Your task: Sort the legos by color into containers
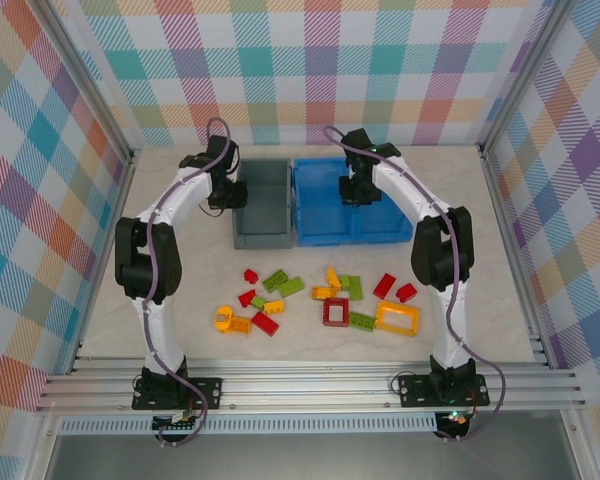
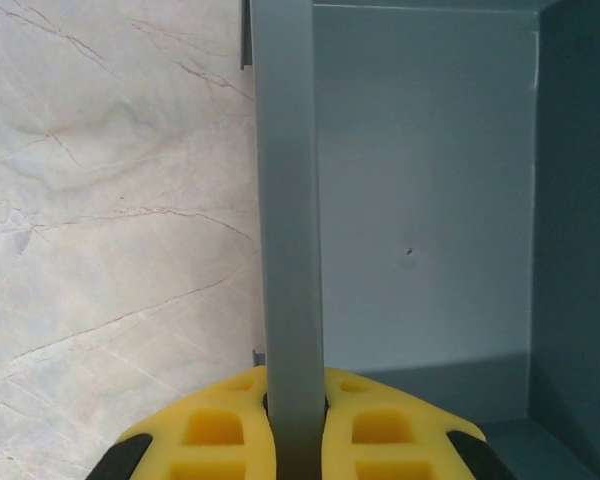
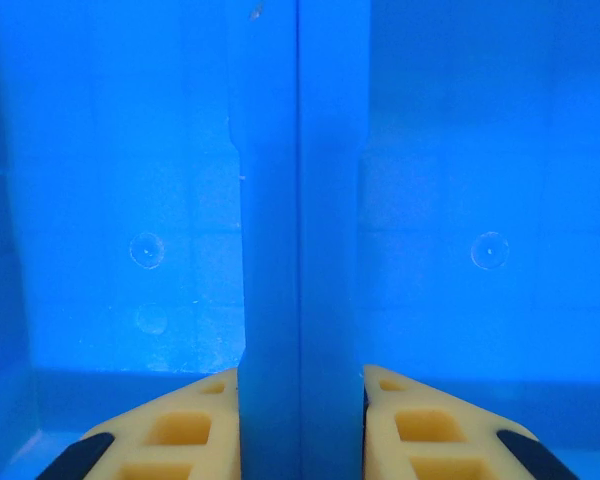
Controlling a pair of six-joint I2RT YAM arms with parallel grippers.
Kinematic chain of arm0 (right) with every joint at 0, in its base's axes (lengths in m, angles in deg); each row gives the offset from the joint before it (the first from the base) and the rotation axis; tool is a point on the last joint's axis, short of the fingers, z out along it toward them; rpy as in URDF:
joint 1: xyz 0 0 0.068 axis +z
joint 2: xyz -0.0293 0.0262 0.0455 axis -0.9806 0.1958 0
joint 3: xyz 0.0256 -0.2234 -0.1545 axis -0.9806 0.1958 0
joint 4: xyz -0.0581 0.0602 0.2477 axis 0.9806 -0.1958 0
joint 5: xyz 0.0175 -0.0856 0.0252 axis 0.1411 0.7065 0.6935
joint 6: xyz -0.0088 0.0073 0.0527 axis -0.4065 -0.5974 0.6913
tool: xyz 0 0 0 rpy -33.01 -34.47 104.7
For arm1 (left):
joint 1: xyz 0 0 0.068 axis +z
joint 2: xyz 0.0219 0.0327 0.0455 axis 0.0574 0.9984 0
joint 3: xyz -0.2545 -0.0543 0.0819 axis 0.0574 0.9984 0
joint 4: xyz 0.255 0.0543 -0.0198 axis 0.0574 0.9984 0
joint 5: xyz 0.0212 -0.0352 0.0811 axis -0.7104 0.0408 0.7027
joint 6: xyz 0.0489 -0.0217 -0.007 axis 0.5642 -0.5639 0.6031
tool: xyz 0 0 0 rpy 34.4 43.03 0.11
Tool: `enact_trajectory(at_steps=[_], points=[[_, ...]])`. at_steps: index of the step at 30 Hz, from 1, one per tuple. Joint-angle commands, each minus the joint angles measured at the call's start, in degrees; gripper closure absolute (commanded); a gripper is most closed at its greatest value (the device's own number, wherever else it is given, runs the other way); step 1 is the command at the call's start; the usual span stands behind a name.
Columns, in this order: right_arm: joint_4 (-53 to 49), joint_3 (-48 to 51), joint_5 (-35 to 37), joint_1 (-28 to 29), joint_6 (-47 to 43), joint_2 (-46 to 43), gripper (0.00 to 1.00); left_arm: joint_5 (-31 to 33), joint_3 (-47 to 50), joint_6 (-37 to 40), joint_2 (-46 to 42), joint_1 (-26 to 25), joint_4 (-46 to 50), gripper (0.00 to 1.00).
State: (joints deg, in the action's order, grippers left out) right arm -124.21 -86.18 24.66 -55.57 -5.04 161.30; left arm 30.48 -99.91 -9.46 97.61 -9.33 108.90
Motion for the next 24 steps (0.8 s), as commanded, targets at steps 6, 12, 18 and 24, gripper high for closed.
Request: enact_trajectory(at_steps=[6, 12, 18, 24], points=[[-0.7, -0.5, 1.9, -0.7, 3.3, -1.0, 0.91, 2.8, -0.3, -0.1, -0.4, 0.3, 1.9, 1.00], [-2.0, -5.5, -2.2, -0.2, 1.7, 2.8, 0.91, 0.5, -0.8, -0.1, 0.4, 0.2, 1.3, 1.00], [-2.6, -8.0, -4.8, 0.1, 3.6, 4.7, 0.88, 0.1, -0.9, 0.0, -0.1, 0.2, 1.2, 0.98], [-2.3, -5.8, -2.5, 0.2, 4.0, 1.2, 0.58, 1.1, -1.2, -0.8, -2.2, 0.2, 1.6, 0.71]])
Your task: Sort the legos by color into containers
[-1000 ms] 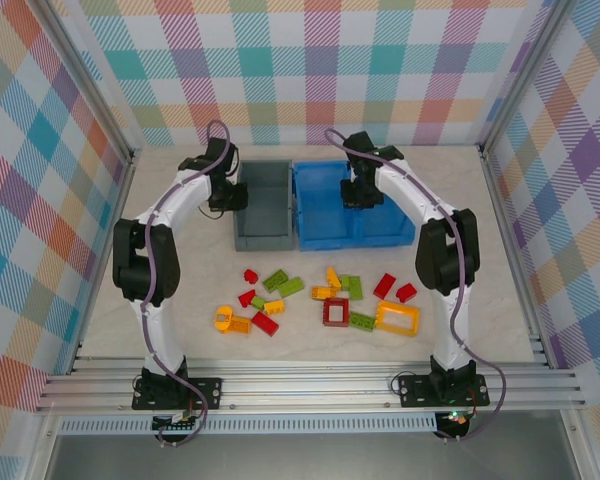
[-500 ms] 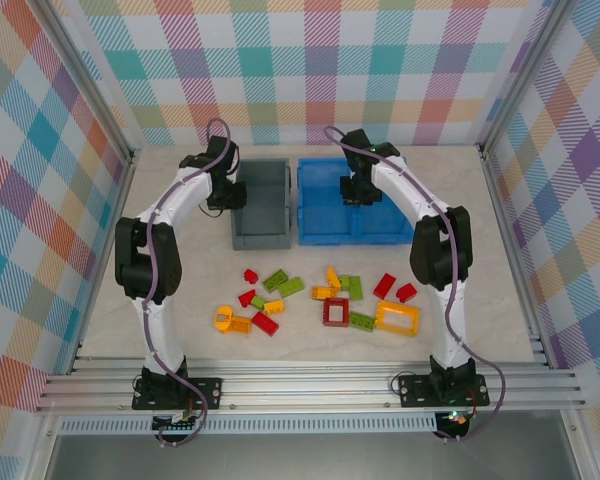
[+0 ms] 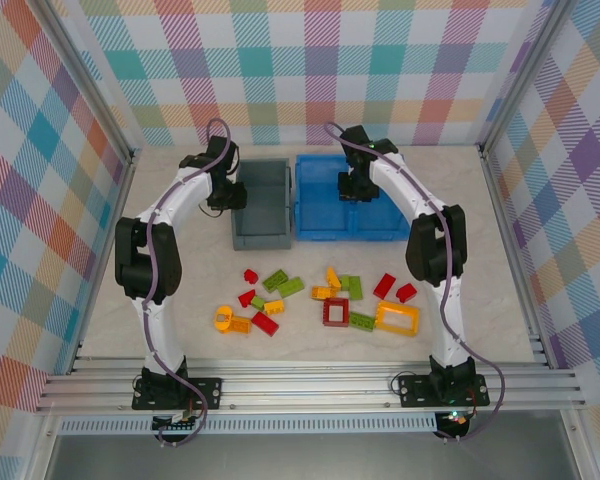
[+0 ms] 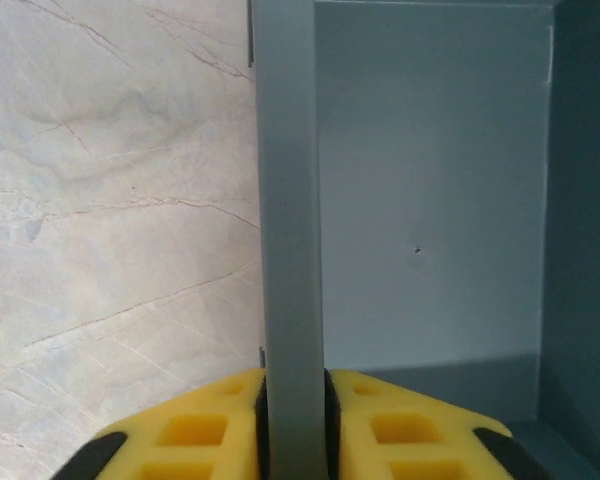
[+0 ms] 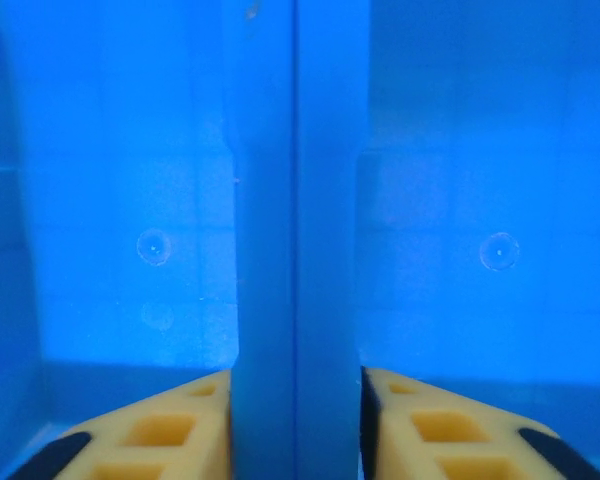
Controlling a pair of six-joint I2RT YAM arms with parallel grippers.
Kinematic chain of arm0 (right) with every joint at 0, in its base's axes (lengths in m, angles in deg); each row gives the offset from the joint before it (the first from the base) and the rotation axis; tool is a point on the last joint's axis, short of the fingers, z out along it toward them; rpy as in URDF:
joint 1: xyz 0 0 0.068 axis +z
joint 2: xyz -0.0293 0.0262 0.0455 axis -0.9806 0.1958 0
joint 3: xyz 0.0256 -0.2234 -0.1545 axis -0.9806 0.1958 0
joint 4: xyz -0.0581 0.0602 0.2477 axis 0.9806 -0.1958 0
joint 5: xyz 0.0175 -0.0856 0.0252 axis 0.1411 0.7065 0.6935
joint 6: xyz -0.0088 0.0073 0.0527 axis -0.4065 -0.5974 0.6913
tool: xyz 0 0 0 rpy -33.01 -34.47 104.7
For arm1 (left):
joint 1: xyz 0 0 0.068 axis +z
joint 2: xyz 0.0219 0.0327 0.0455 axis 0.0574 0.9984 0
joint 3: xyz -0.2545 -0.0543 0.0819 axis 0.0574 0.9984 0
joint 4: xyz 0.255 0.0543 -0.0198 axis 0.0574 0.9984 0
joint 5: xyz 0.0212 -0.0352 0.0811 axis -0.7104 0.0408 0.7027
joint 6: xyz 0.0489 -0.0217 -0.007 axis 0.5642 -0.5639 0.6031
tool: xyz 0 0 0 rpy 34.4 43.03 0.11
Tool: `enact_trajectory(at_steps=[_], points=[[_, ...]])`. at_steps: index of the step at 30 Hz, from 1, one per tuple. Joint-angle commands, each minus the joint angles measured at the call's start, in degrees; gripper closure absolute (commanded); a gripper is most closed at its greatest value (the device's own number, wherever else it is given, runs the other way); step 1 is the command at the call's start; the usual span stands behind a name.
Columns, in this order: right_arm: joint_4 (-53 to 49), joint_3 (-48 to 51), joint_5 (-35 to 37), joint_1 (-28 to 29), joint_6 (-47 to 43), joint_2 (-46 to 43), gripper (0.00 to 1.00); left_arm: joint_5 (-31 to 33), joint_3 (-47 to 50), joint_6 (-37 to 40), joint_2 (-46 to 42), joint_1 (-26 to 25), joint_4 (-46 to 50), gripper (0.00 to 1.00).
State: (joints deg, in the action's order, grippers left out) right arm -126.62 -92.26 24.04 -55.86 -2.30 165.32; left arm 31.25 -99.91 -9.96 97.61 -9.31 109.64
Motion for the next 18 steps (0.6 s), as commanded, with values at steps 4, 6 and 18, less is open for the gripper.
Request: enact_trajectory(at_steps=[4, 6, 18], points=[[1.3, 3.8, 1.8, 0.4, 1.2, -10.0, 0.44, 1.6, -1.6, -2.0, -6.1, 0.2, 0.6, 0.54], [1.1, 5.5, 3.8, 0.3, 1.6, -13.7, 0.41, 1.9, -2.4, -3.1, -7.9, 0.1, 0.9, 0.49], [-2.9, 51.3, 4.5, 1.5, 29.2, -56.5, 0.57, 1.5, 18.9, -15.0, -34.3, -14.4, -6.8, 0.42]])
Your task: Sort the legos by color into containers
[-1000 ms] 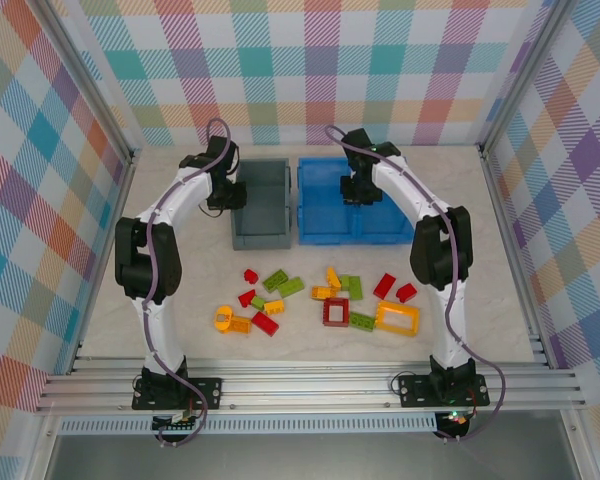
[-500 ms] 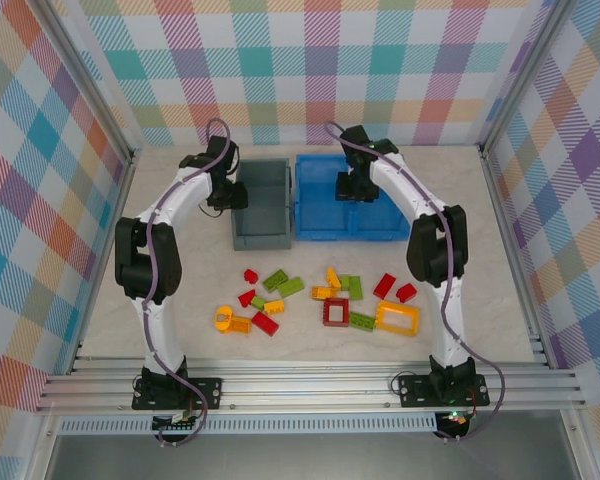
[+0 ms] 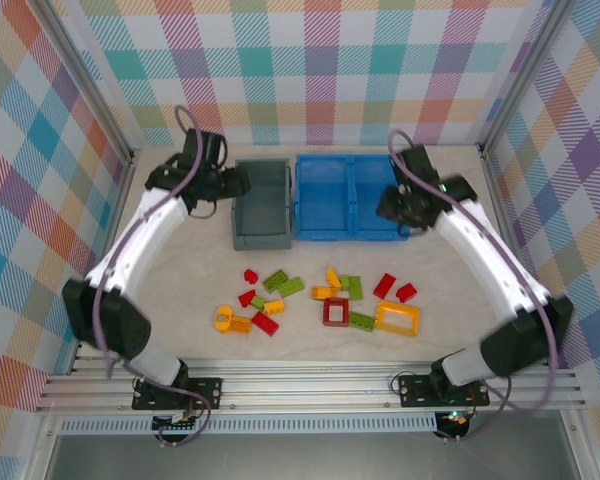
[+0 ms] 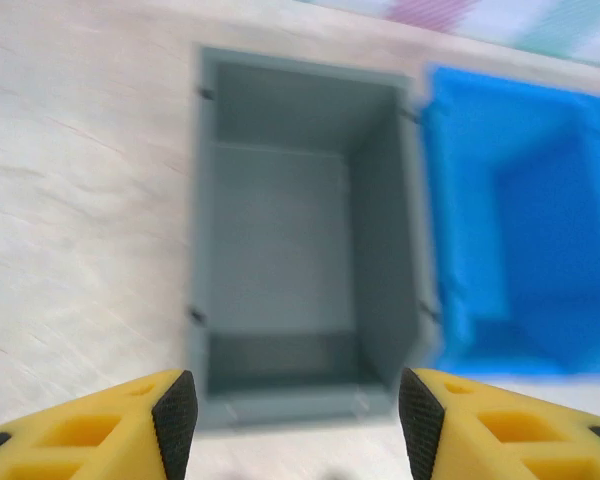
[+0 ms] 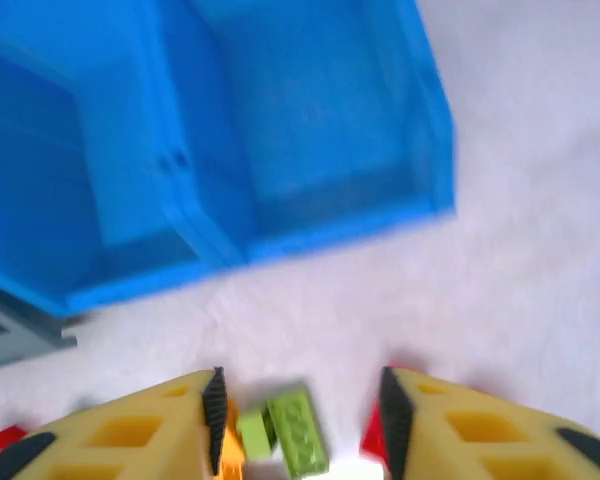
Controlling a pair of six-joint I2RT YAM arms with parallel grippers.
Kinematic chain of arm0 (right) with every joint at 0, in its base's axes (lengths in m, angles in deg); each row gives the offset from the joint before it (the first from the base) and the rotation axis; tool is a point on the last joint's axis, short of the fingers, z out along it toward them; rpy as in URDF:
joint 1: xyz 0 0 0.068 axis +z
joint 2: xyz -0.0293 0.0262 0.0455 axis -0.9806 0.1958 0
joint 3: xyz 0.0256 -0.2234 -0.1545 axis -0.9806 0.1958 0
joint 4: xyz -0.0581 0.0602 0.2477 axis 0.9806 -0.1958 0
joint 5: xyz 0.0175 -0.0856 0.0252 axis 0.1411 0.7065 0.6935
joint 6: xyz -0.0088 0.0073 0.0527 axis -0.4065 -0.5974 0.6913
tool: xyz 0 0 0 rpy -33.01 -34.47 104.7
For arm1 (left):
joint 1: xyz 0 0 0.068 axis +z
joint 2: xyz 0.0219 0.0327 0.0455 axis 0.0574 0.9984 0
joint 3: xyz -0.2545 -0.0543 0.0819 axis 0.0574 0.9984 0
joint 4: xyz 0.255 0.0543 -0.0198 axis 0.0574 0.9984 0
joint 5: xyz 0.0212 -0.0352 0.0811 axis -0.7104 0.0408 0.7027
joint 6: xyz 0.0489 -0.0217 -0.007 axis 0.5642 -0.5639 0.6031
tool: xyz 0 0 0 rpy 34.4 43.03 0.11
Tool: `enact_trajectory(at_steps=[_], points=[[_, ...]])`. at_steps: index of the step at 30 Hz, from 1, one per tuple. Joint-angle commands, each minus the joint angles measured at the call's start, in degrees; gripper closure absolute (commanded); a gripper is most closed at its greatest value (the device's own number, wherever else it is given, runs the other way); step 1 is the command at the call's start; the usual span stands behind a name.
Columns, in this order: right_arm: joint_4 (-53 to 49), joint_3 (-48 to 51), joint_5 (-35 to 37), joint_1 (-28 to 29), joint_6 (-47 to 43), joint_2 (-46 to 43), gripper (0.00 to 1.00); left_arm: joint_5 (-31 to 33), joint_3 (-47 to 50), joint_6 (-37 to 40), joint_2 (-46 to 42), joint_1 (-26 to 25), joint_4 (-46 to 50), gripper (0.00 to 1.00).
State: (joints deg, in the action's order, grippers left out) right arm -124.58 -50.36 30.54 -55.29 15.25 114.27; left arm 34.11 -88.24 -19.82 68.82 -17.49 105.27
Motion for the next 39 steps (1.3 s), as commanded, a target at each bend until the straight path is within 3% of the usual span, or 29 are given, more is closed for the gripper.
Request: enact_trajectory(at_steps=[1, 3, 6, 10, 13, 16, 21, 30, 39], points=[[-5.7, 14.4, -3.1, 1.5, 15.0, -10.0, 0.57, -0.5, 11.2, -7.1, -8.5, -9.8, -4.2, 0.43], [-7.1, 22.7, -5.8, 1.9, 20.4, -17.4, 0.57, 2.0, 18.8, -11.5, -13.4, -16.9, -8.1, 0.43], [-7.7, 29.9, -6.1, 2.4, 20.9, -24.8, 0.57, 5.8, 30.0, -18.3, -18.8, -28.6, -16.4, 0.43], [-10.1, 33.8, -2.7, 2.4, 18.0, -25.1, 0.54, 15.4, 37.1, -25.8, -20.0, -44.5, -21.7, 0.44], [-8.5, 37.9, -3.7, 2.3, 17.1, -23.3, 0.54, 20.8, 39.0, -29.4, -18.7, -51.9, -24.3, 0.45], [-4.9, 41.5, -4.0, 2.3, 16.6, -21.6, 0.54, 23.3, 39.3, -30.7, -16.8, -56.2, -28.2, 0.45], [-2.0, 42.0, -2.1, 1.4, 16.6, -17.7, 0.55, 24.1, 37.7, -30.3, -12.6, -60.0, -31.8, 0.45], [5.6, 43.7, -2.3, -2.0, 13.9, -9.7, 0.61, 23.9, 35.7, -30.8, -9.6, -60.4, -31.6, 0.45], [7.8, 43.5, -0.8, -2.0, 9.3, -8.0, 0.81, 26.6, 36.2, -30.8, -11.2, -60.5, -29.4, 0.45]])
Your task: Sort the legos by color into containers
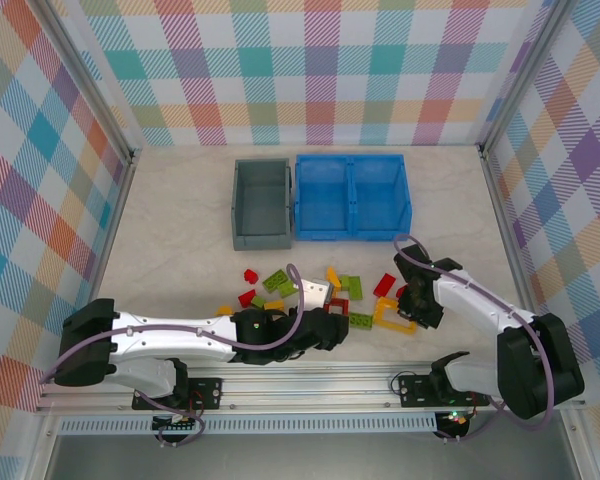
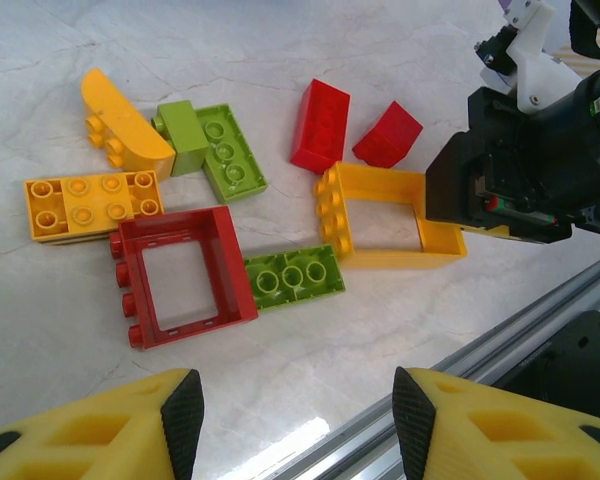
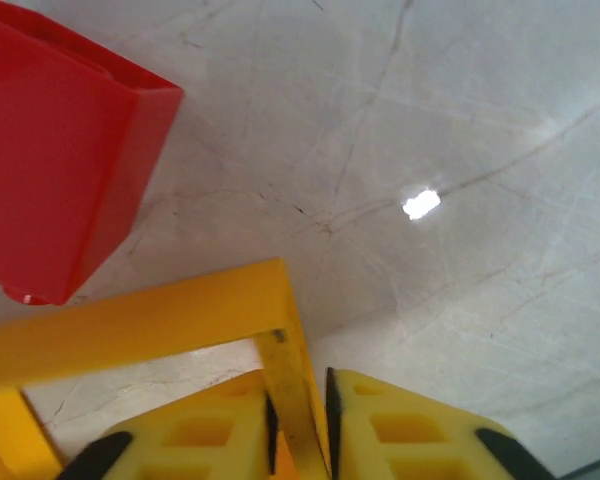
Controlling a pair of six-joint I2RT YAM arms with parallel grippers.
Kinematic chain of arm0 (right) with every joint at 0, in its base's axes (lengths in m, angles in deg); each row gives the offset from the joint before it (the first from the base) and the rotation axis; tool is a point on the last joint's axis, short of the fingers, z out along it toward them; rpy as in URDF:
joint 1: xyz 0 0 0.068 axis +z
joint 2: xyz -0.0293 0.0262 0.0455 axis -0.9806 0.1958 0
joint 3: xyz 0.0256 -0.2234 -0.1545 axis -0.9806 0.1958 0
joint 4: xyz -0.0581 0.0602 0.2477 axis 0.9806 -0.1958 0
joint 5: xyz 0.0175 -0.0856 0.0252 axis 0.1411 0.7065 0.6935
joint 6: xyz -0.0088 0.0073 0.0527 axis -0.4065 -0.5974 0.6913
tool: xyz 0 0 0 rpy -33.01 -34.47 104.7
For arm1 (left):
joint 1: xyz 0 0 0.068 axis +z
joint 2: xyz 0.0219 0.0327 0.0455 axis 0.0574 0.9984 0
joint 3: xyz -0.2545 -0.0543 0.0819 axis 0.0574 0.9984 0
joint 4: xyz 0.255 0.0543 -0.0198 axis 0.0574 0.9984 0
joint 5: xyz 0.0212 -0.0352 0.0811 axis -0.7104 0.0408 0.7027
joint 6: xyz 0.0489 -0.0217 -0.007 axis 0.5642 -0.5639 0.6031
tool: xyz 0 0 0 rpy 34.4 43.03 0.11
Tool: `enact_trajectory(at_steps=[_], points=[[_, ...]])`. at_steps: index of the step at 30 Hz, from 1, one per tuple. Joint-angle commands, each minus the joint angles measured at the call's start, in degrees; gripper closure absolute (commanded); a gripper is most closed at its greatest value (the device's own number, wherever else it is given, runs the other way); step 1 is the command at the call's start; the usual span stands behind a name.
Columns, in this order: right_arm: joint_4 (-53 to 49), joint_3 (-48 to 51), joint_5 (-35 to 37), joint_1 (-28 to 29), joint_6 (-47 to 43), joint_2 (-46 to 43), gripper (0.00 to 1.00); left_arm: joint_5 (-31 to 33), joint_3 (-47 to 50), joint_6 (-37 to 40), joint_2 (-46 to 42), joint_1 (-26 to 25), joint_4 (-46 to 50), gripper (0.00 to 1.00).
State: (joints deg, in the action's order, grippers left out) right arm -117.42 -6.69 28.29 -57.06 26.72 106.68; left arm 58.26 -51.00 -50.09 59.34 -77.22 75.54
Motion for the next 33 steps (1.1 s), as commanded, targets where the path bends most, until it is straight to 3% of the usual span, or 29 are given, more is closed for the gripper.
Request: enact_trajectory(at_steps=[1, 6, 11, 16, 20, 25, 33], points=[[0.5, -0.4, 1.8, -0.2, -2.6, -0.9, 0.84, 2.8, -1.5, -0.3, -1.9, -0.7, 0.5, 0.45], [-3.9, -4.1, 2.1, 0.3, -3.8, -5.5, 0.97, 4.9, -4.7, 1.9, -1.7, -0.7, 2.5, 0.45], [-10.9, -16.7, 5.3, 0.4, -6.4, -9.1, 1.00, 9.9, -10.7, 3.2, -1.9, -0.5, 9.2, 0.42], [-10.0, -34.6, 10.8, 0.0, -14.9, 1.8, 1.00, 9.1, -18.5, 3.4, -1.2, 4.8, 15.7, 0.39], [-8.0, -46.4, 10.8, -3.0, -17.4, 14.4, 1.00, 7.7, -24.3, 5.2, 0.7, 9.4, 18.0, 0.39], [-9.1, -60.8, 8.6, -5.8, -8.3, 29.0, 1.00, 6.7, -30.1, 7.4, 4.2, 13.3, 18.7, 0.39], [-18.5, -80.7, 3.2, -6.7, 14.7, 49.7, 1.00, 7.0, -31.3, 7.3, 6.3, 14.1, 18.3, 0.39]])
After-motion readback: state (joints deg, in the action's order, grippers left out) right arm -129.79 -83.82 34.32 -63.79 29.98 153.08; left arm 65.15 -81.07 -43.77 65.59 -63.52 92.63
